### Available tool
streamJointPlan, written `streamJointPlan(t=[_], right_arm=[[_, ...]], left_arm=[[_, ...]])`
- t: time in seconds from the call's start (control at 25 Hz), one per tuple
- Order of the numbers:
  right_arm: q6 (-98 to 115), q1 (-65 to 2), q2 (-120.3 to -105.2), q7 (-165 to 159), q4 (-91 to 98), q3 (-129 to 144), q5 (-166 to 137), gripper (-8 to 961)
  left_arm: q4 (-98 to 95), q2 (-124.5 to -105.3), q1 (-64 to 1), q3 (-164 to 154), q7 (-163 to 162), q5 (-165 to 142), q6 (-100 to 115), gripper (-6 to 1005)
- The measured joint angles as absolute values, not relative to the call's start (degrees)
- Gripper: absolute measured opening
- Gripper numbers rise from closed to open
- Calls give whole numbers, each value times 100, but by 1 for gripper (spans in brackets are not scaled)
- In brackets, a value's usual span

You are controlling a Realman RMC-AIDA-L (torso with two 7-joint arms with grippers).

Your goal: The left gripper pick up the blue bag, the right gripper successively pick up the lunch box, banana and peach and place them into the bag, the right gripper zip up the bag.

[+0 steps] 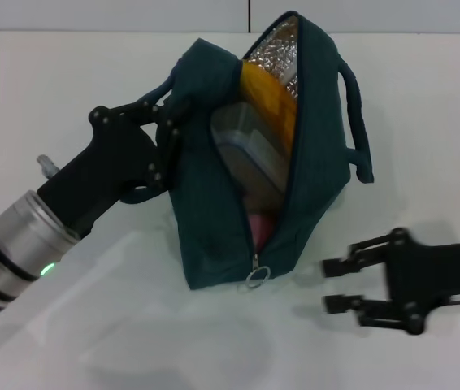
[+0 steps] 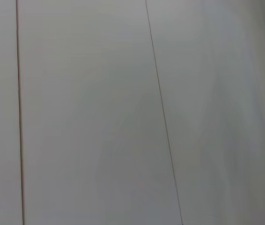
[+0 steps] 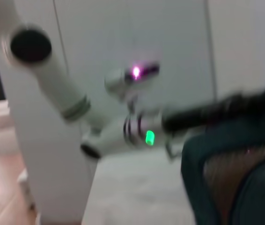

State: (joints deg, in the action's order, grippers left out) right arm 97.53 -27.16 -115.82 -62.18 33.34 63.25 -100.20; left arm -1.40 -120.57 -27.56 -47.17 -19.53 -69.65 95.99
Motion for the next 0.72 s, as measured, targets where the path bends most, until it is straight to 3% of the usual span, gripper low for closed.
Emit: streamJointPlan(t=[0.72], right_arm=[[7906,-3707,-11614,-6248,2758,9209,-8294,369]], left_arm=[[-131,-12066,-2852,-4696,-1989,-6966,9562,47]])
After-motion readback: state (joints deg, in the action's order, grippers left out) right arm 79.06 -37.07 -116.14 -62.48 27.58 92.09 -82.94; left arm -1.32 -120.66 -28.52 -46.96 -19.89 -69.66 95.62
